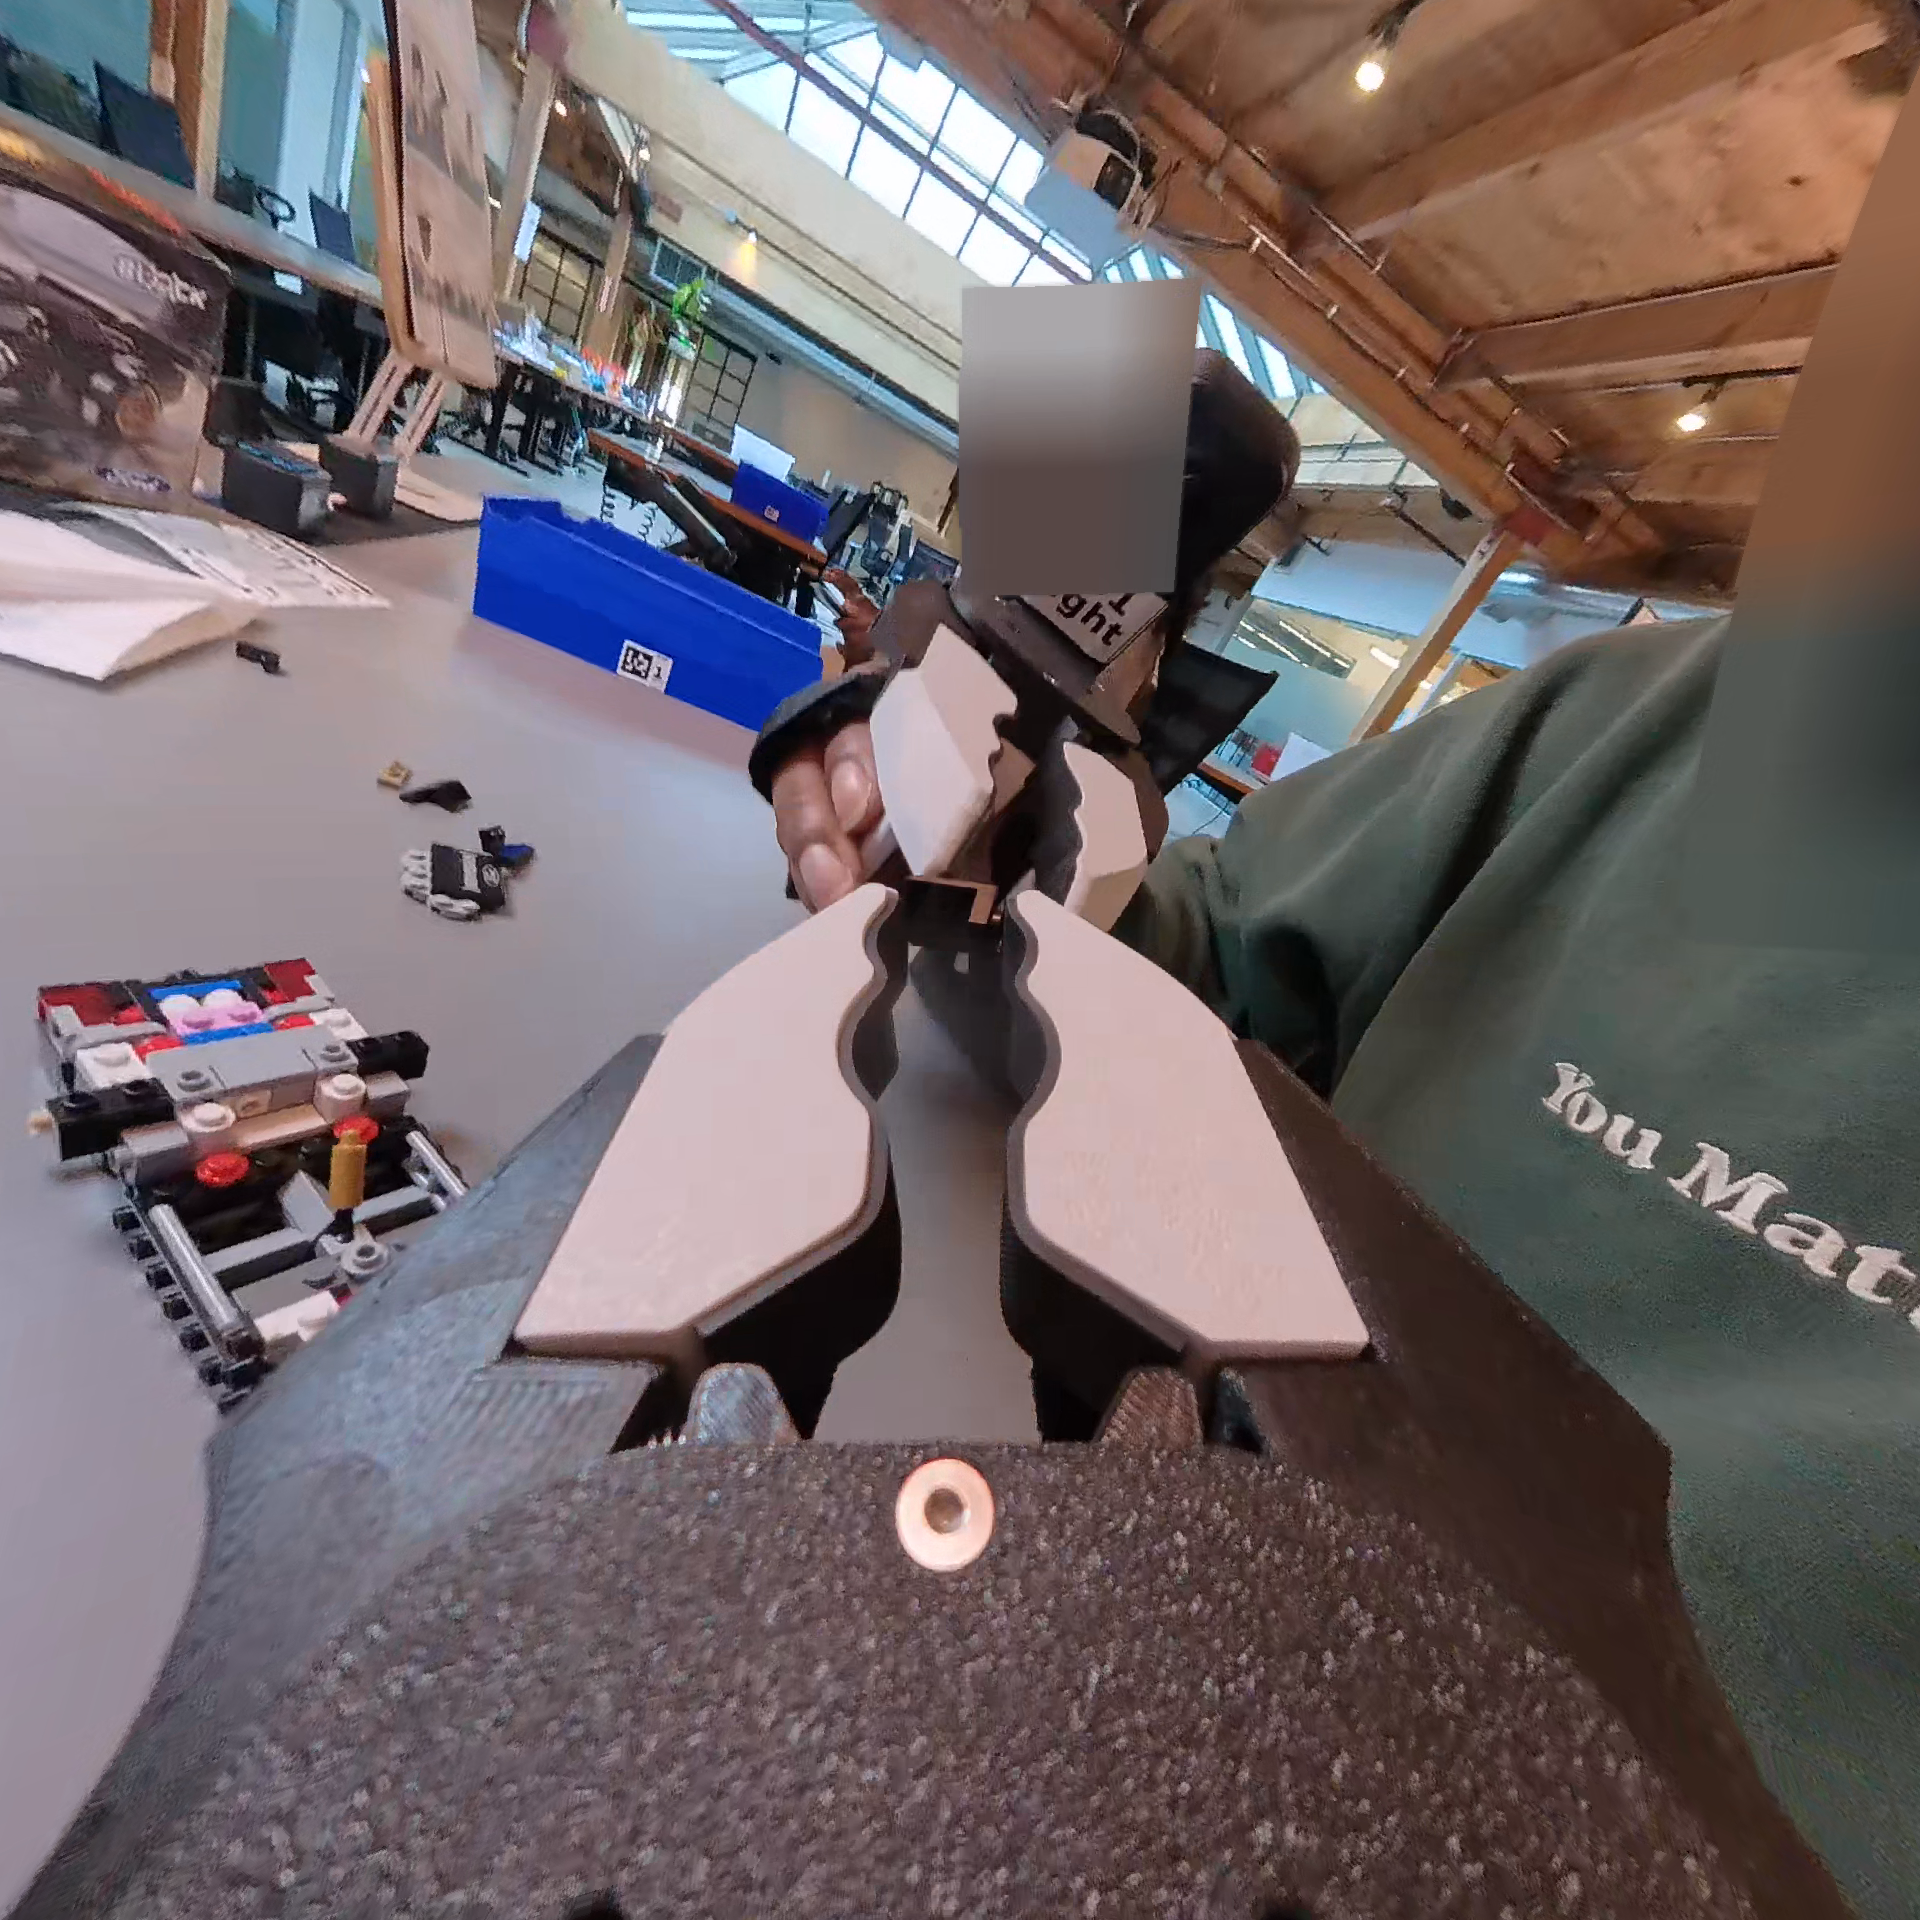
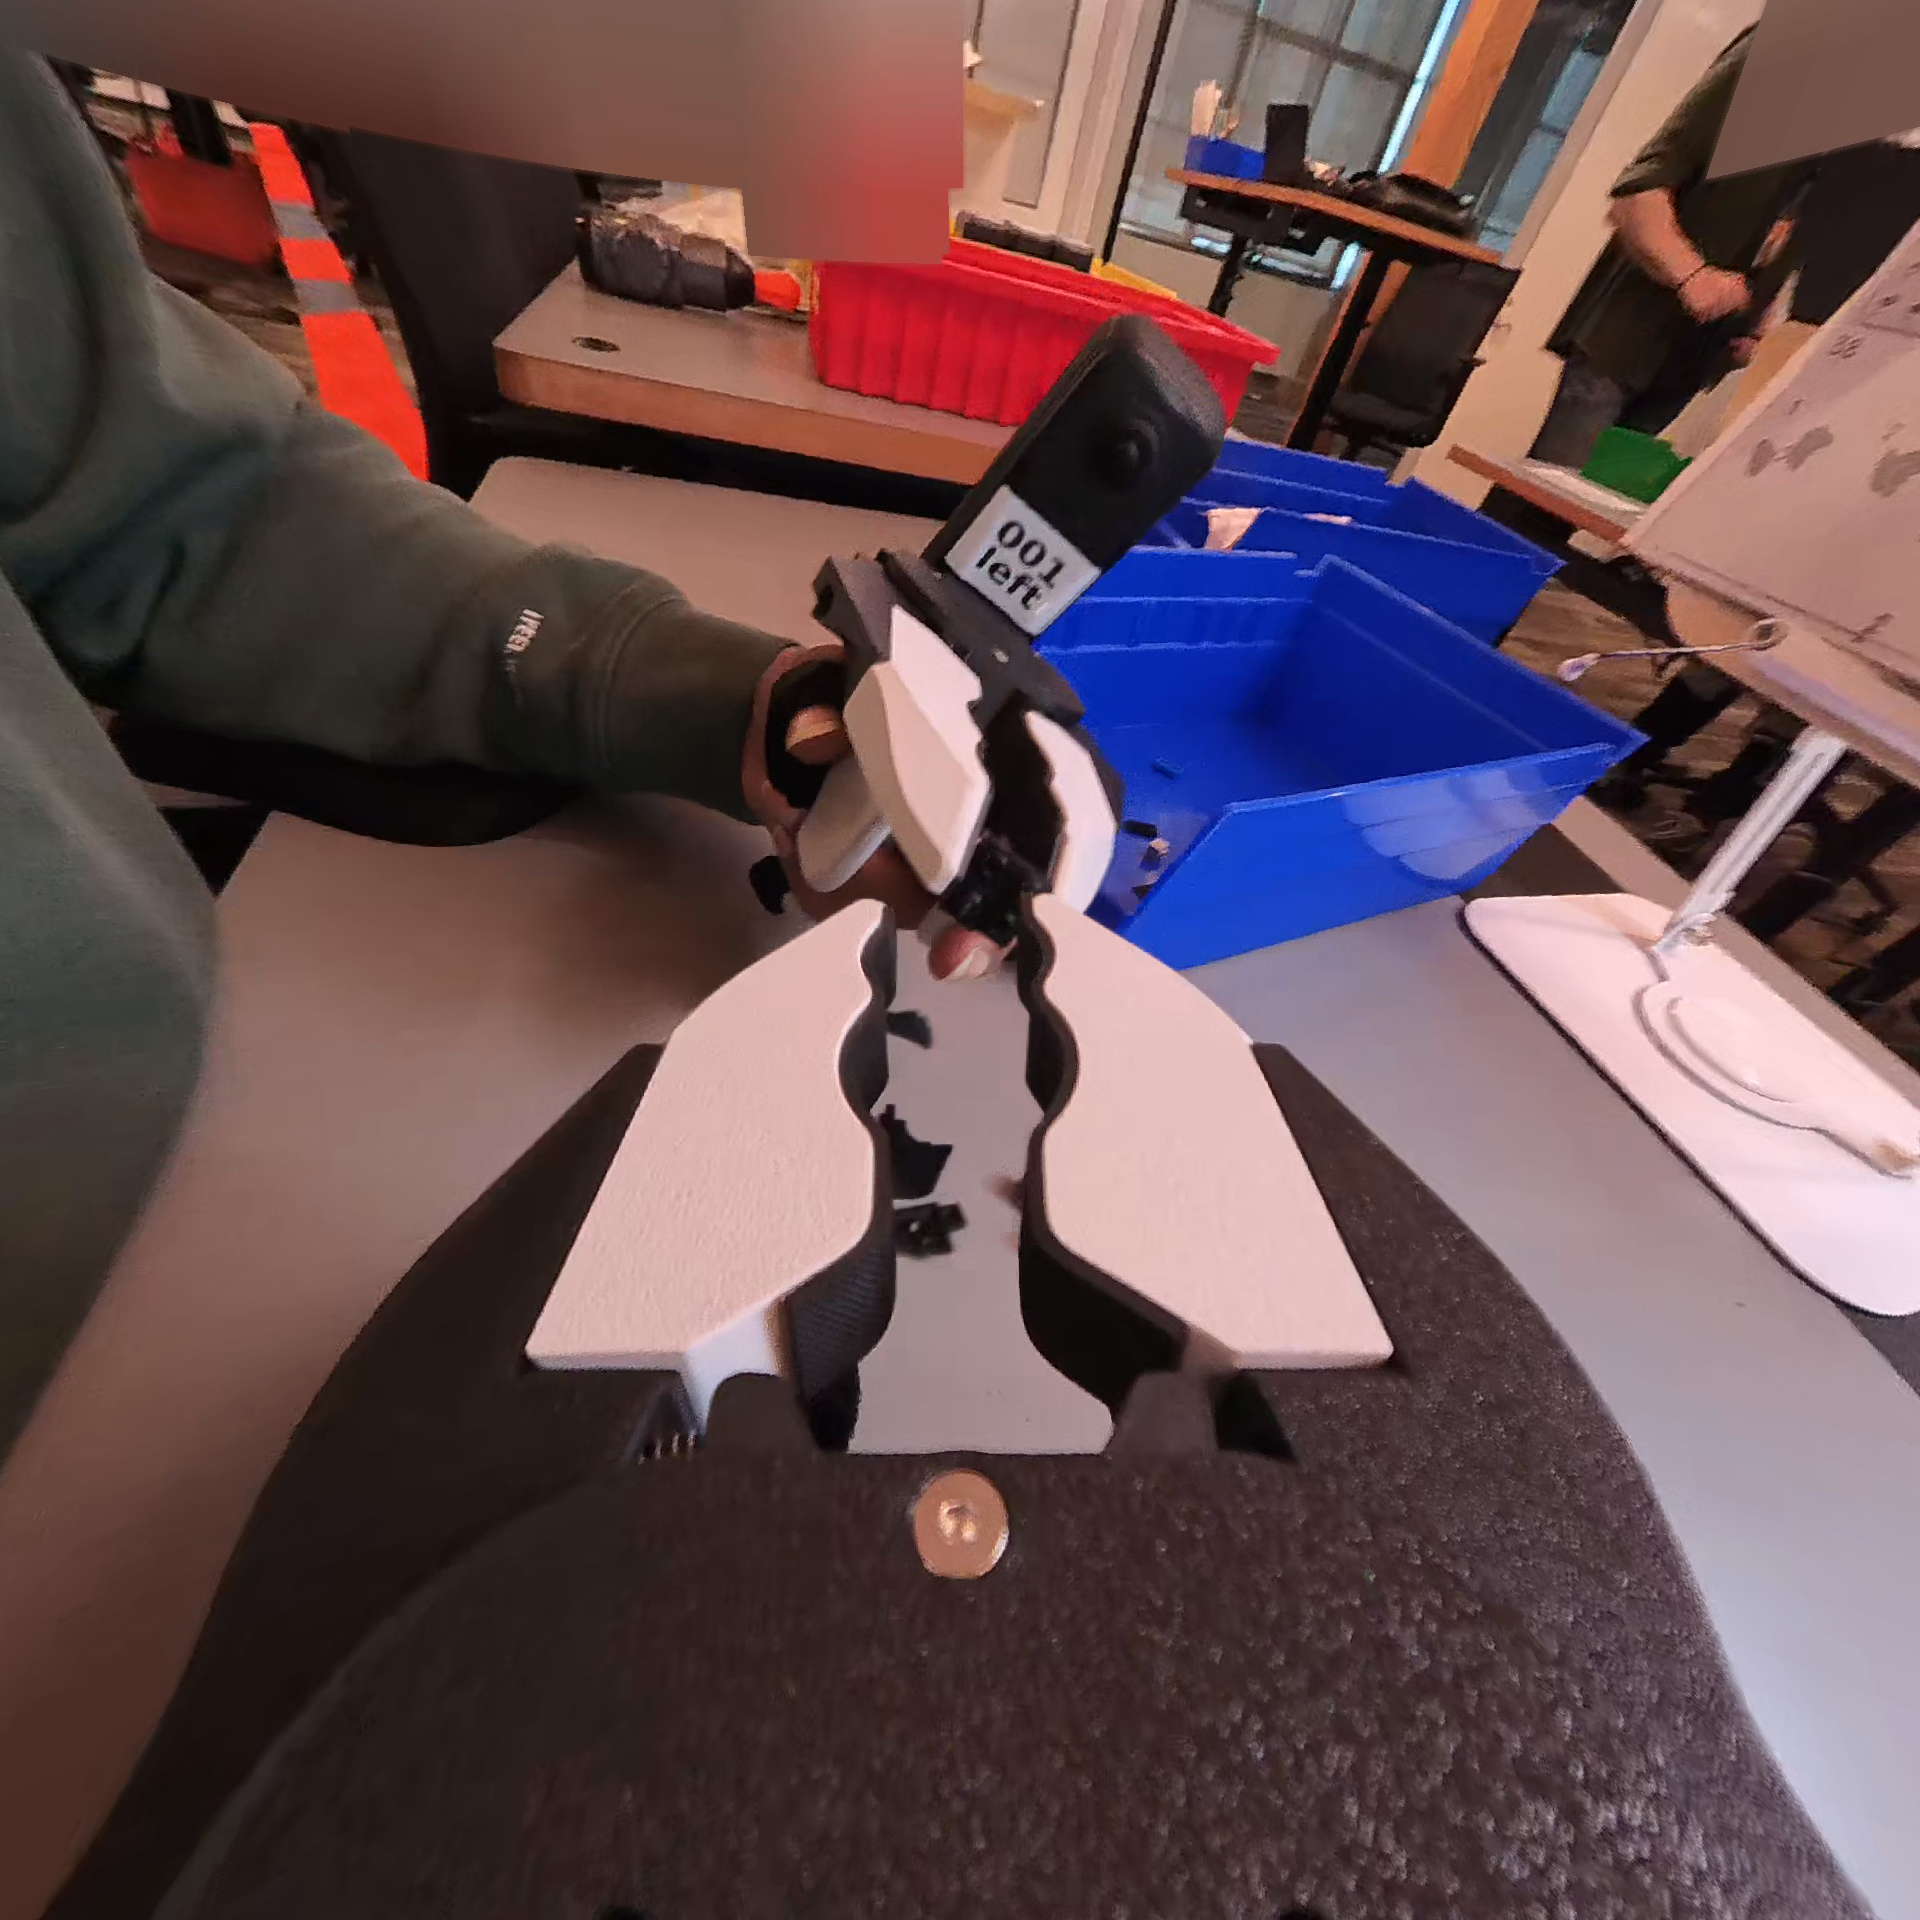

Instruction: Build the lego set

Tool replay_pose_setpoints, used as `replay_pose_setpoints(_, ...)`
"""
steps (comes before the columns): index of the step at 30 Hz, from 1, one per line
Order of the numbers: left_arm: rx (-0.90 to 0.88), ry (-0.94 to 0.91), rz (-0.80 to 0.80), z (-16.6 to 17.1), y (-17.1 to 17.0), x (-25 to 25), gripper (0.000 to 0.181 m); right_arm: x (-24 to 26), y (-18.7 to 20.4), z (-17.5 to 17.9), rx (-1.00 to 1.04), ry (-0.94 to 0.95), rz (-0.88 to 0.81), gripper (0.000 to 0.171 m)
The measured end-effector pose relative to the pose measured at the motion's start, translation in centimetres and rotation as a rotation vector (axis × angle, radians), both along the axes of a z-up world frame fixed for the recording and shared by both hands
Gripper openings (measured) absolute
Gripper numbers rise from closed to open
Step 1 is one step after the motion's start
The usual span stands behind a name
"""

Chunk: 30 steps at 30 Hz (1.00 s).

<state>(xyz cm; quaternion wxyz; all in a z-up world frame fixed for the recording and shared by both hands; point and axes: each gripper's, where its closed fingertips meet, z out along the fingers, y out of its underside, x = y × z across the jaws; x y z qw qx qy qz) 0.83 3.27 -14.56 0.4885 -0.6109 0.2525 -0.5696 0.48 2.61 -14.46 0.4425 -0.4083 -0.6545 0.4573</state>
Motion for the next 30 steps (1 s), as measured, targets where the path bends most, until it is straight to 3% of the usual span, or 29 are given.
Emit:
replay_pose_setpoints(12, -0.151, -0.079, -0.045, 0.0, 0.4, 0.5, 0.016, -0.6, 0.3, -0.2, 0.339, 0.025, -0.136, 0.009)
replay_pose_setpoints(17, -0.157, -0.087, -0.041, 0.2, 0.5, -0.1, 0.025, -0.2, 0.6, 0.2, 0.220, 0.028, -0.119, 0.008)
replay_pose_setpoints(30, -0.206, 0.000, -0.072, -0.3, -0.1, 0.1, 0.007, -0.2, 0.6, -0.4, 0.221, -0.008, -0.102, 0.007)
